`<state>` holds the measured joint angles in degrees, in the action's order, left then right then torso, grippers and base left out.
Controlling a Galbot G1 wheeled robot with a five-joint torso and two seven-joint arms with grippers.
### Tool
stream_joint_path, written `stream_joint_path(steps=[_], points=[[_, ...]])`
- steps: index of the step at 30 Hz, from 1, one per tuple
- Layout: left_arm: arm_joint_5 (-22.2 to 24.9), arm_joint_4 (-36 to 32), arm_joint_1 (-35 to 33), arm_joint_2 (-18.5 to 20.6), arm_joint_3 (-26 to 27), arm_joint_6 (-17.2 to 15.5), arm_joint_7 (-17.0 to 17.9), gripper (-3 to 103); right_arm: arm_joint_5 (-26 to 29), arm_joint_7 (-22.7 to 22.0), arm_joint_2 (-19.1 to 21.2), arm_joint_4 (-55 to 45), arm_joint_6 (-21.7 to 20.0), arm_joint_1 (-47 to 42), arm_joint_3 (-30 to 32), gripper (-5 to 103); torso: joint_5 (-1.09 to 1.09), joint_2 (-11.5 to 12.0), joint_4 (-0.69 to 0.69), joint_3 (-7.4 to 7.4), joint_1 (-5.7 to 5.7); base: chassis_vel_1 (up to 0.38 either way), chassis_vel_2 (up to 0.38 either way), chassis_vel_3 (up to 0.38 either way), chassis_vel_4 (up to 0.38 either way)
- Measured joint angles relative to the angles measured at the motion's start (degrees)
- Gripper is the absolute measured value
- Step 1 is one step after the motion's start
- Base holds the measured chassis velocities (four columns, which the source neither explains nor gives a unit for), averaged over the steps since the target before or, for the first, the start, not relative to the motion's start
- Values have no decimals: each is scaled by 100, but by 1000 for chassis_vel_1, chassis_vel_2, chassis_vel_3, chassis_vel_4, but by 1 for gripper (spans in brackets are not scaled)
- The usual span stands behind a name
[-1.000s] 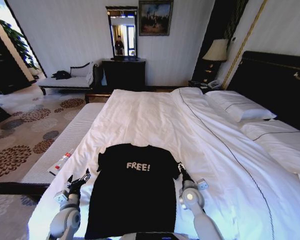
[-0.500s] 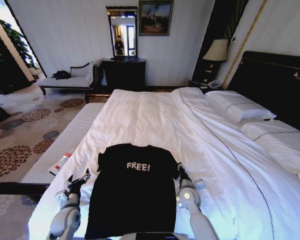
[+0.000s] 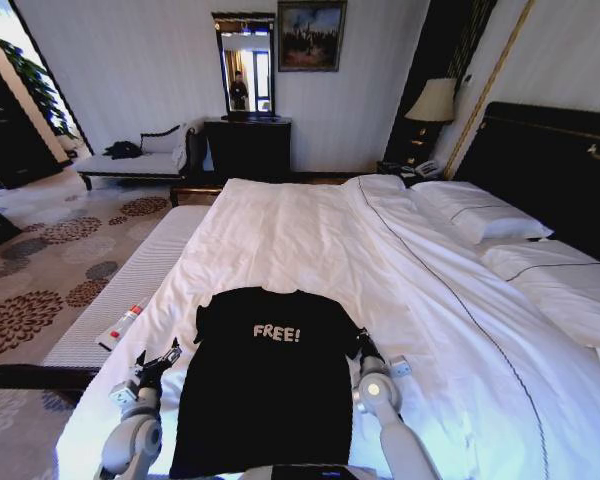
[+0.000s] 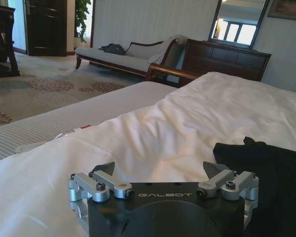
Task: Fold the clothes on the bed.
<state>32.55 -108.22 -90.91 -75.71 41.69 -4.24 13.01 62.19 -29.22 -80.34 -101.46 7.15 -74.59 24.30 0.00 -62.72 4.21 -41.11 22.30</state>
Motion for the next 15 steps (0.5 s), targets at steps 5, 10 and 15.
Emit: stream_joint_path(steps=[5,10,15], points=[[-32,-33,-39,-25,-2,0,2,100,-147,133,242,206,19,252,-62,0,-1,0,0,0,0,0,0,0,0],[-54,-89,-80,-40,-4,0,3,100,-282,262,401,593,43,540,-104,0,-1,0,0,0,0,0,0,0,0],[-66,-132,-120,-52,4,0,4,100,-376,332,452,771,51,684,-107,0,0,0,-1,0,0,0,0,0,0]])
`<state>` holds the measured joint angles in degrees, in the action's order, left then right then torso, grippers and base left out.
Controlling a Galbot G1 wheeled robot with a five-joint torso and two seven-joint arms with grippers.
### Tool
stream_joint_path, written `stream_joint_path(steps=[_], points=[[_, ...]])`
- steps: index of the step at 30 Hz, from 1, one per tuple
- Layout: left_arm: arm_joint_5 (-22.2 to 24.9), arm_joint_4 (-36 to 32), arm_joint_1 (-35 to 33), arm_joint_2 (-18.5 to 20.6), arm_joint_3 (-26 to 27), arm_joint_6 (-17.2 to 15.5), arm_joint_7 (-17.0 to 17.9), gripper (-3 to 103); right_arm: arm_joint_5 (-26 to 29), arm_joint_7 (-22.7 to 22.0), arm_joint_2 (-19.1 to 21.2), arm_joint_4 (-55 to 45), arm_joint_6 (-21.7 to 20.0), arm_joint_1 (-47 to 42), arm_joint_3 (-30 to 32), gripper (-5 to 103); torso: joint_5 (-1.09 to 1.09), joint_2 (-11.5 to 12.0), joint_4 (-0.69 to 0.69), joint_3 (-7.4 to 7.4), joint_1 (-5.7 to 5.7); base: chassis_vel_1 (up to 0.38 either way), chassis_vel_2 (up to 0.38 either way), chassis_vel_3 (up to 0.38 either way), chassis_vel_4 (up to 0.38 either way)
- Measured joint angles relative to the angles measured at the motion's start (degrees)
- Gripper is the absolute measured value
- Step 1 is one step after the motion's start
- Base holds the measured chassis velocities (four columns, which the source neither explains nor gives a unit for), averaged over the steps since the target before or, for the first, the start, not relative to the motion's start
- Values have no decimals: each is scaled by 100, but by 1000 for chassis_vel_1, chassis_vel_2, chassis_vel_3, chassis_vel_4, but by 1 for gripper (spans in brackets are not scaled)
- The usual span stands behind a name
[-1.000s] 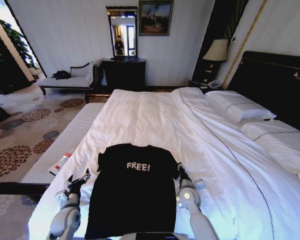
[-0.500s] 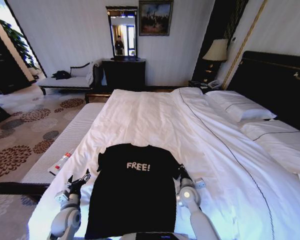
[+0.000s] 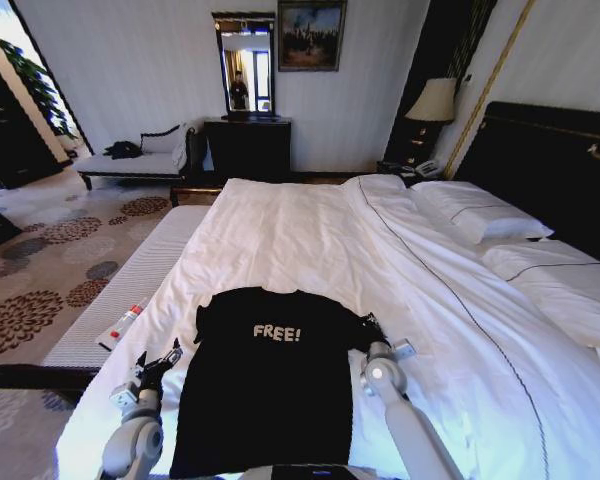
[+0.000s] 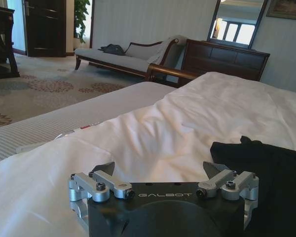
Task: Fold the clothes on the bed.
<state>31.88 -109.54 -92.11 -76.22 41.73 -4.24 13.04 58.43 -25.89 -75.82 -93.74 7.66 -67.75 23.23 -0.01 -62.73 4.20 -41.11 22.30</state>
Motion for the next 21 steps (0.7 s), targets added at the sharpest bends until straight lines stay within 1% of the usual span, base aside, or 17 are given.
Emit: stream_joint_path(steps=[5,6,7,8,10,12,15,16,17,19,20,21], points=[[-12,-44,-34,-15,7,0,0,100,-136,55,-23,-58,31,-118,25,0,0,0,1,0,0,0,0,0,0],[-14,-51,-39,-19,7,0,0,100,-177,116,-30,-102,52,-169,31,-3,0,0,1,0,0,0,0,0,0],[-19,-57,-45,-25,6,0,0,100,-219,190,-34,-169,74,-228,41,2,0,0,1,0,0,0,0,0,0],[-19,-57,-45,-25,6,0,0,100,-219,190,-34,-169,74,-228,41,2,0,0,1,0,0,0,0,0,0],[-29,-70,-51,-38,-2,0,0,100,-252,270,-41,-305,95,-318,56,13,1,0,1,0,0,0,0,0,0],[-38,-77,-59,-46,-9,0,0,100,-259,294,-49,-403,102,-375,72,13,1,0,1,0,0,0,0,0,0],[-55,-106,-93,-69,-16,1,-1,100,-260,266,-103,-736,130,-572,175,29,1,0,1,0,0,0,0,0,0],[-55,-113,-102,-68,-14,6,-1,100,-256,191,-120,-815,131,-630,206,35,1,0,1,0,0,0,0,0,0],[-55,-113,-102,-68,-14,6,-1,100,-256,191,-120,-815,131,-630,206,35,1,0,1,0,0,0,0,0,0],[-53,-119,-114,-55,4,20,-1,100,-242,-76,-160,-899,131,-750,250,46,1,0,1,0,0,0,0,0,0],[-48,-123,-116,-48,13,25,-1,100,-232,-193,-176,-904,129,-790,263,46,1,0,1,0,0,0,0,0,0],[-44,-126,-117,-42,18,26,-1,100,-218,-259,-184,-905,123,-815,268,51,1,0,1,0,0,0,0,0,0]])
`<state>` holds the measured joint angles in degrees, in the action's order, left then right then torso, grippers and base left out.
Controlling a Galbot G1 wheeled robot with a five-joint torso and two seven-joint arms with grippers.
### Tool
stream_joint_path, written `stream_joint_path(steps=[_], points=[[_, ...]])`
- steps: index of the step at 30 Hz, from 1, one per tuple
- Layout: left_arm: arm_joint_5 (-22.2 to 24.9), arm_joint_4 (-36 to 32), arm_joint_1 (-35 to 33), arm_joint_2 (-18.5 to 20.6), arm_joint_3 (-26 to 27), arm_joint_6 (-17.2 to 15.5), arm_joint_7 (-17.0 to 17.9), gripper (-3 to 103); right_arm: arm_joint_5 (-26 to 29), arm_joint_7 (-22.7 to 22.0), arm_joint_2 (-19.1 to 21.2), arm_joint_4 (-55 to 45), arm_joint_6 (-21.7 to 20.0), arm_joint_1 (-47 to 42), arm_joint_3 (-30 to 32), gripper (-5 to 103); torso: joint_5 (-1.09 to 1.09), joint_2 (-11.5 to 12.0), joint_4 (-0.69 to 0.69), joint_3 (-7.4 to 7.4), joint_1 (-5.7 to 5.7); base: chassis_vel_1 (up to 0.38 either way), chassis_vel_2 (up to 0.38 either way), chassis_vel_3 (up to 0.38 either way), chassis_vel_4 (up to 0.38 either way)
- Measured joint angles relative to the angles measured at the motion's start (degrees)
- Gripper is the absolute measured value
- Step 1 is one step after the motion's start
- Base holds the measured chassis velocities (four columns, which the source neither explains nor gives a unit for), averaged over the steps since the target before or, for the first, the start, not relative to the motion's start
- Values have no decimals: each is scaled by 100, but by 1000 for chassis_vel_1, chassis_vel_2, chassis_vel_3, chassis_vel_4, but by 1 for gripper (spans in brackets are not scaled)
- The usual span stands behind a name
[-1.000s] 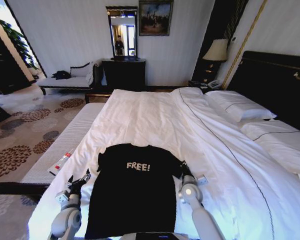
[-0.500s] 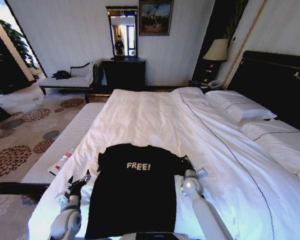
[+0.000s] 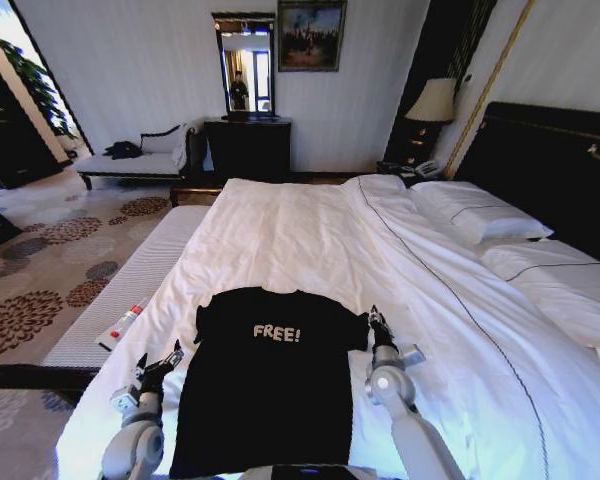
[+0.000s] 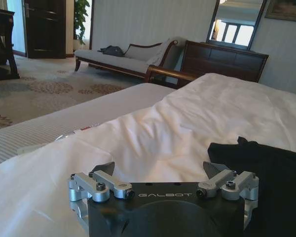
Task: Fold the clothes on the bed.
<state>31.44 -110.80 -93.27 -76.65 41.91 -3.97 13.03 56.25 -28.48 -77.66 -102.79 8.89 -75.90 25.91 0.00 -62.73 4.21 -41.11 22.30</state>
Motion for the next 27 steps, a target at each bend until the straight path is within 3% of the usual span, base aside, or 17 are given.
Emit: stream_joint_path(steps=[1,4,6,9,11,13,16,18,20,25,27], points=[[0,0,0,0,0,0,0,100,0,0,0,0,0,0,0,51,0,0,0,0,0,0,0,0,0],[12,-8,0,7,8,2,0,100,129,-187,-44,55,-65,-121,-13,69,0,0,0,0,0,0,0,0,0],[12,-8,2,4,7,2,0,100,152,-189,-53,66,-71,-133,-24,69,0,0,0,0,0,0,0,0,0],[11,-3,12,-2,-10,3,-1,100,301,-141,-102,139,-91,-130,-81,88,0,0,0,0,0,0,0,0,0],[10,1,15,-2,-11,3,-1,100,326,-130,-110,154,-94,-121,-91,88,0,0,0,0,0,0,0,0,0],[11,24,29,5,-12,2,-1,100,375,-63,-133,235,-103,-79,-142,78,0,0,-1,0,0,0,0,0,0],[17,30,36,10,-11,2,-1,100,375,-33,-134,268,-104,-64,-163,78,0,0,0,0,0,0,0,0,0],[43,47,58,26,-3,-4,-1,100,371,20,-133,334,-106,-11,-213,61,0,0,0,0,0,0,0,0,0],[52,60,66,32,0,-6,0,100,370,40,-132,346,-107,7,-230,61,0,0,0,0,0,0,0,0,0],[63,165,115,42,-2,-7,3,100,315,155,-132,409,-108,76,-329,33,-1,0,0,0,0,0,0,0,0],[63,175,122,38,-7,-6,4,100,300,169,-132,423,-108,86,-340,33,0,0,0,0,0,0,0,0,0]])
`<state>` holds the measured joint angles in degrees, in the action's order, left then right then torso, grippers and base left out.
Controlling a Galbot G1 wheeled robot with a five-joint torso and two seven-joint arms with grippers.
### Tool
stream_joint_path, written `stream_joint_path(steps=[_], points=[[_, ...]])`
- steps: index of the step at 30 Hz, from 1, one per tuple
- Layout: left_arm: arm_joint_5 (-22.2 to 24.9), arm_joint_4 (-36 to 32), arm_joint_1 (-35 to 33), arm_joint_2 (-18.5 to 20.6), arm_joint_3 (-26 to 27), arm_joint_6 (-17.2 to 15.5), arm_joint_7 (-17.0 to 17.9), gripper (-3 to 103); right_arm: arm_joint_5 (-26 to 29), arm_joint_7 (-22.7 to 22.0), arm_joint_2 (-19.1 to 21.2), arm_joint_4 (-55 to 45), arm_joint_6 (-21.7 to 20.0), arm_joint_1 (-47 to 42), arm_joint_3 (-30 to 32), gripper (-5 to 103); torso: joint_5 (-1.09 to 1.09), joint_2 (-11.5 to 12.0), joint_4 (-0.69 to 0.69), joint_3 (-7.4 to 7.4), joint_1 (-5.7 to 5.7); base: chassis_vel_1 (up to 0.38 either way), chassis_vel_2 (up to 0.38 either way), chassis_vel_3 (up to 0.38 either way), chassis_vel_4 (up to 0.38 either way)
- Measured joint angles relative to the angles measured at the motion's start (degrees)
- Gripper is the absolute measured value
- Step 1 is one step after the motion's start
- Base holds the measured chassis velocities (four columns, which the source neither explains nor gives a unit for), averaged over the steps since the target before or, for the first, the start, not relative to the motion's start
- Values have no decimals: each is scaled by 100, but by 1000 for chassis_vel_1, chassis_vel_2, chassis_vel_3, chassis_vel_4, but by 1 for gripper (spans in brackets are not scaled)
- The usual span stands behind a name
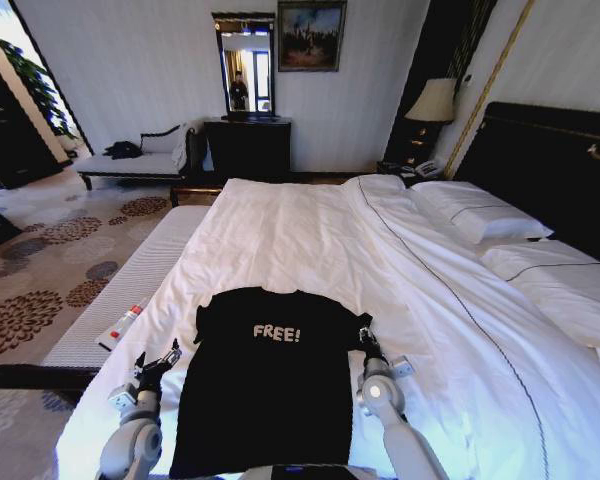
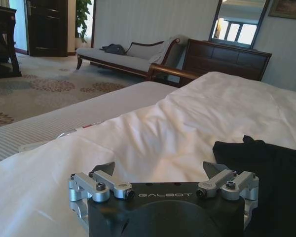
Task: Fold the clothes on the bed.
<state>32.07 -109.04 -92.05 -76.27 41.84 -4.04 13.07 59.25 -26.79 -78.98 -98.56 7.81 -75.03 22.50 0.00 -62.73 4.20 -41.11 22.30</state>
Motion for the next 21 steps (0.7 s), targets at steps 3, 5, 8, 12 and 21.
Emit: stream_joint_path(steps=[3,5,8,12,21], points=[[-2,32,27,-13,-20,1,0,100,-27,34,-3,50,0,58,-34,18,0,0,0,0,0,0,0,0,0],[-2,46,38,-12,-21,1,0,100,-29,39,-3,63,1,73,-41,13,0,0,0,0,0,0,0,0,0],[-2,66,49,0,-20,1,0,100,-30,42,-3,79,8,87,-42,7,0,0,0,0,0,0,0,0,0],[8,92,73,25,-10,2,0,100,-57,74,-14,80,83,88,-36,1,0,0,0,0,0,0,0,0,0],[13,123,104,4,-7,1,4,100,-108,-54,-30,-211,157,-52,124,0,0,0,0,0,0,0,0,0,0]])
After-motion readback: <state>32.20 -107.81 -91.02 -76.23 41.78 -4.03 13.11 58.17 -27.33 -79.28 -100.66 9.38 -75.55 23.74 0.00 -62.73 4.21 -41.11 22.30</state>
